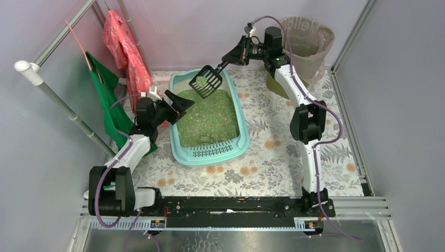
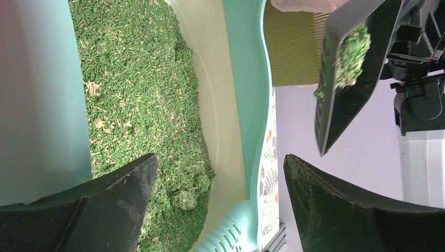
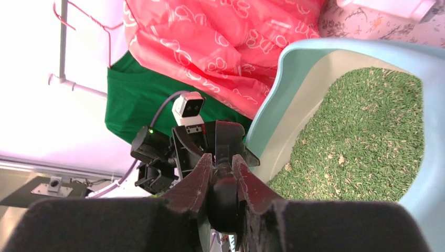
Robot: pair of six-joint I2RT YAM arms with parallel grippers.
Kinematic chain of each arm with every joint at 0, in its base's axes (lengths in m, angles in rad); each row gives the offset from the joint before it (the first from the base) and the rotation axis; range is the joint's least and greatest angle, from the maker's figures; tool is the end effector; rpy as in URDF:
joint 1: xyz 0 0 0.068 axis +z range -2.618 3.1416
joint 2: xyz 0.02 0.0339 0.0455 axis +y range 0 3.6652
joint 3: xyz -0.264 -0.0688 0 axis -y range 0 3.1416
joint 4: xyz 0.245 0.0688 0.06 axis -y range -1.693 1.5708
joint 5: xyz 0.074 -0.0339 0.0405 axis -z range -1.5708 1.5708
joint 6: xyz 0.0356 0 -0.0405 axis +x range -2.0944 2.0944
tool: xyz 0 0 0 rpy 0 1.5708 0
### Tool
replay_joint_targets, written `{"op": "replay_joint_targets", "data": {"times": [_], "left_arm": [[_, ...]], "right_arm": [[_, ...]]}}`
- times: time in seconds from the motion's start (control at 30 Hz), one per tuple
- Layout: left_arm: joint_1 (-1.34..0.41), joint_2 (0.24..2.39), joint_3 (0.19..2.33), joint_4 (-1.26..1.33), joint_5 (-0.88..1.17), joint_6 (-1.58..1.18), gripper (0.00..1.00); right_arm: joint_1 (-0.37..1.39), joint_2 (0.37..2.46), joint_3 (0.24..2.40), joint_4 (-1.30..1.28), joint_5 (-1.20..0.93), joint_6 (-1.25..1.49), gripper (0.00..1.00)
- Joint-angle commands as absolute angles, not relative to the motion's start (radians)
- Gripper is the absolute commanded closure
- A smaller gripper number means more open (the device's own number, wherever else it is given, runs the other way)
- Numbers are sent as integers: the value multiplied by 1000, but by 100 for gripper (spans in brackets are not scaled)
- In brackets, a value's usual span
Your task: Clean the litter box
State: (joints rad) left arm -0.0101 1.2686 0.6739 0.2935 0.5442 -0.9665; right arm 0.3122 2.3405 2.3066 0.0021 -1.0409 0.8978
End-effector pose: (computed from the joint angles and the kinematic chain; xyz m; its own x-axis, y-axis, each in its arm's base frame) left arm 0.2775 -0.0212 0.2470 -0.5825 -0.6982 -0.4162 0.0417 0.4857 -0.8731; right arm 0.5069 0.1959 0.3518 -0.7820 0.1629 -0.6016 -0.5847 0.1423 0.7987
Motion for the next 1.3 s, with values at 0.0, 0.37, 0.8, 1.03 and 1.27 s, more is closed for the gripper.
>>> {"op": "replay_joint_targets", "data": {"times": [0.0, 0.37, 0.8, 1.03, 1.27], "left_arm": [[-3, 1256, 663, 336, 560, -963, 2], [-3, 1281, 653, 367, 569, -982, 2], [-5, 1291, 653, 365, 565, -981, 2], [-5, 1301, 650, 366, 558, -977, 2], [-9, 1342, 644, 394, 565, -988, 2]], "right_arm": [[242, 2324, 2390, 65, -1069, 982, 100], [43, 2291, 2425, 252, -1085, 1190, 100], [-172, 2297, 2462, 411, -1045, 1357, 100], [-263, 2318, 2451, 442, -984, 1372, 100], [-341, 2375, 2515, 434, -929, 1372, 100]]}}
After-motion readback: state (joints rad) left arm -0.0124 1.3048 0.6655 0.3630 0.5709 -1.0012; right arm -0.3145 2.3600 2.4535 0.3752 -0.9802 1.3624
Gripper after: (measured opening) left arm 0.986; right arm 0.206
